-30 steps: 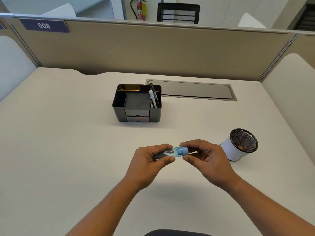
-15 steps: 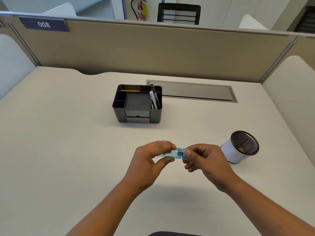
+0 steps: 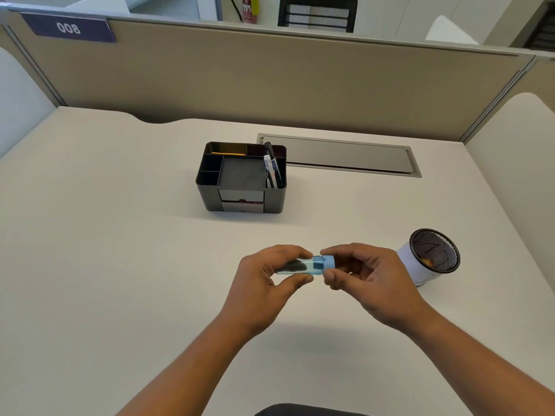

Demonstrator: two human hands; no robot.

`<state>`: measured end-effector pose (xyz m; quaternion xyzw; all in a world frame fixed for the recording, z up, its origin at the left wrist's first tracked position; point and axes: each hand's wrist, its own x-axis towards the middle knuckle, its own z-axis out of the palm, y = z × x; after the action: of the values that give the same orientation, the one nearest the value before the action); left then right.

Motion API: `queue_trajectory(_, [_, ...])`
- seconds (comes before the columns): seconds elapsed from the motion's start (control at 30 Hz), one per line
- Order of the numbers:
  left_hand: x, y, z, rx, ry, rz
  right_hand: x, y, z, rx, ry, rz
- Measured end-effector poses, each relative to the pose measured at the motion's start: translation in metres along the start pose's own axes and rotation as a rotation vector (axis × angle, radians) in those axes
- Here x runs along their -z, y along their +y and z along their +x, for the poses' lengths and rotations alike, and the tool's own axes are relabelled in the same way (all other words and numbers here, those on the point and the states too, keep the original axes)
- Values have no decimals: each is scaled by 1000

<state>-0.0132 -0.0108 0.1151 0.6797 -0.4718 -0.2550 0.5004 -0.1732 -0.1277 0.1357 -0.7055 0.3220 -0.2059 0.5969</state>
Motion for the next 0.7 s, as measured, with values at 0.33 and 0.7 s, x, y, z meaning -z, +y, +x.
queue_trajectory(0.33, [2,1,4,22,-15,-33,0,-4,3,32,5,-70])
queue_trajectory(0.7, [-4,2,5,-273,108,110,-7,-9,6,-24,47,107])
